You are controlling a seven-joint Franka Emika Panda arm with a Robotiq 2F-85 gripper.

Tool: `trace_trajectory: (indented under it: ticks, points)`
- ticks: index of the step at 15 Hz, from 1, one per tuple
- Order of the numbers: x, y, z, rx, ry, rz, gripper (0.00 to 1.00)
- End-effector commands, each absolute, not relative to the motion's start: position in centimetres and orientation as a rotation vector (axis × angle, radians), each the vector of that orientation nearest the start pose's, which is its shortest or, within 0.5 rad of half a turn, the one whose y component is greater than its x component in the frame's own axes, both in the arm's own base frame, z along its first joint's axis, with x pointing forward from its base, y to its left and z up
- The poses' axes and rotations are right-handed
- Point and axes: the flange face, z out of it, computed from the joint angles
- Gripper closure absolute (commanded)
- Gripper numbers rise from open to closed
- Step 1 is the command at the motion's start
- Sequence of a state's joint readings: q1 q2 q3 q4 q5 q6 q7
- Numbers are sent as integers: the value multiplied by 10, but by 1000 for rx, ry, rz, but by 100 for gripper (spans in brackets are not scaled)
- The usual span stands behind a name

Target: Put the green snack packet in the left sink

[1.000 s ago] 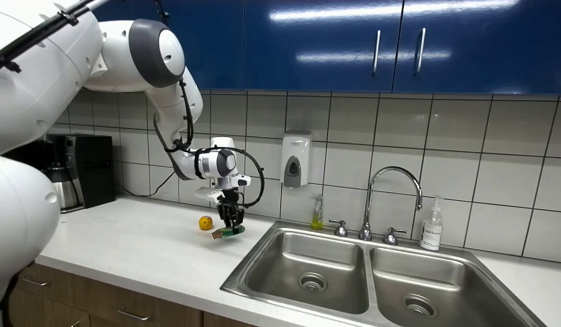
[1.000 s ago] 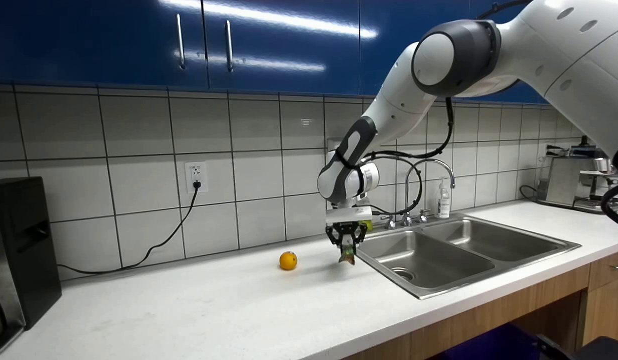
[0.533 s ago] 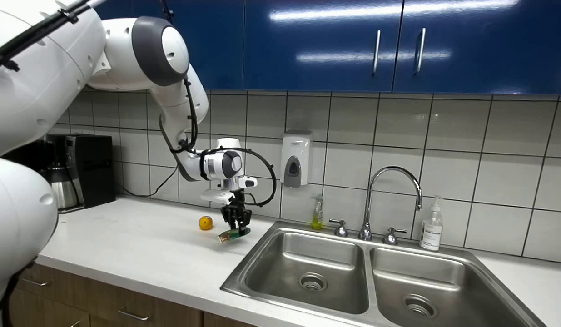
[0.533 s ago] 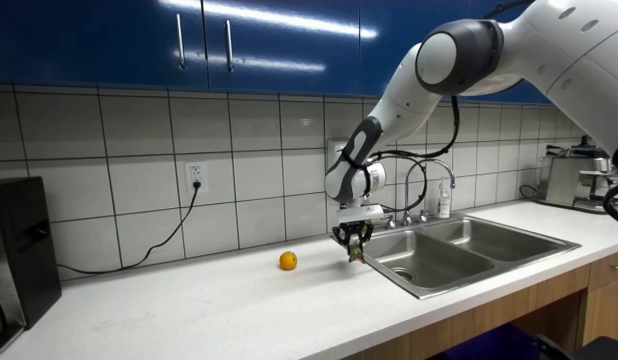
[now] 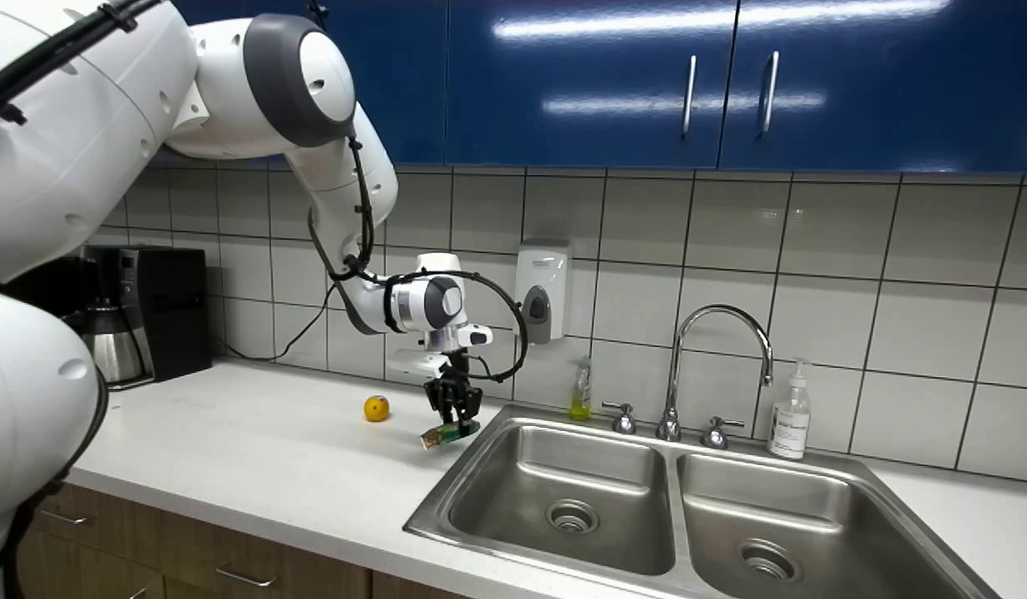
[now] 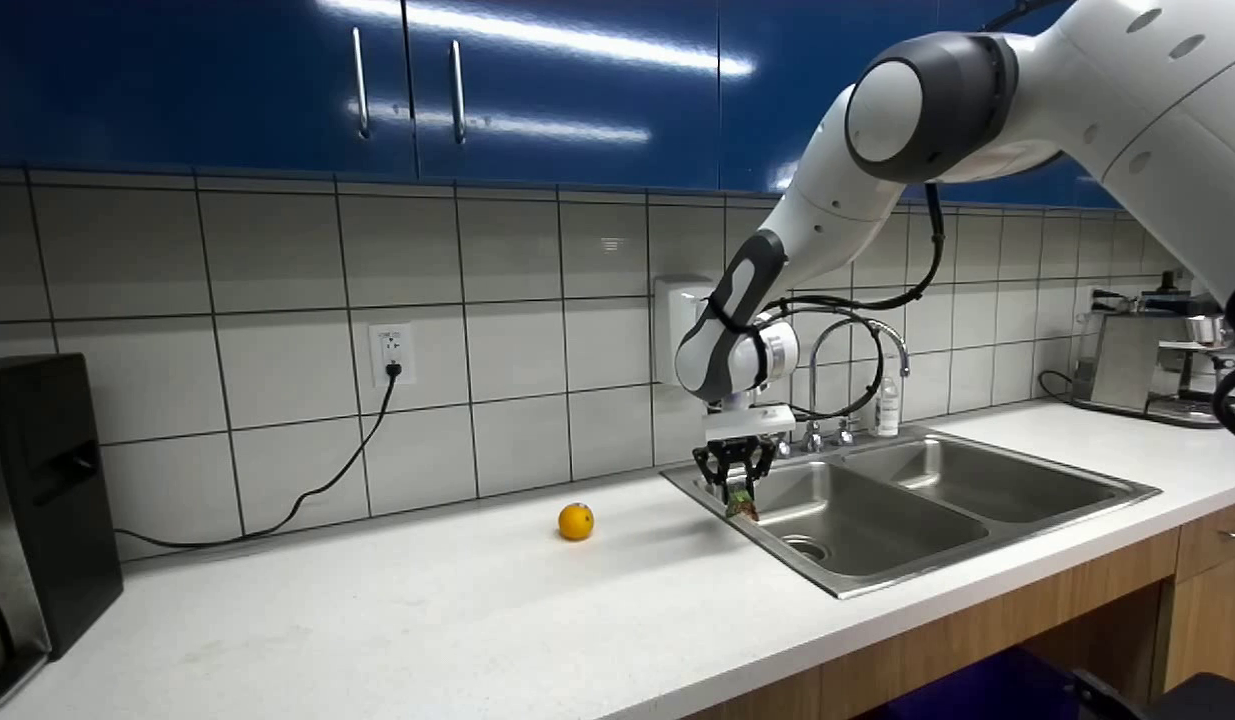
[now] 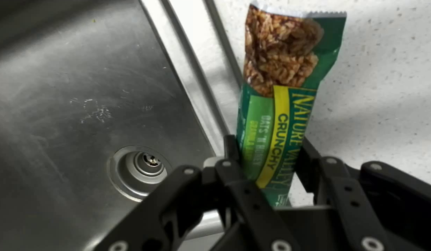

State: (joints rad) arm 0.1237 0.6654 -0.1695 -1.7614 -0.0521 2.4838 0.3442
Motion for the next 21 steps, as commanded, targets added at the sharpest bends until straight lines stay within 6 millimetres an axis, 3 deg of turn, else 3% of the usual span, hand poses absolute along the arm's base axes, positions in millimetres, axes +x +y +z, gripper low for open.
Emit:
trace_trajectory:
  ticks: [1, 10, 21]
  points:
    - [656, -50, 209, -3219, 546, -166, 83]
    - [630, -127, 201, -3205, 747, -194, 83]
    - [607, -200, 165, -3177, 943, -243, 83]
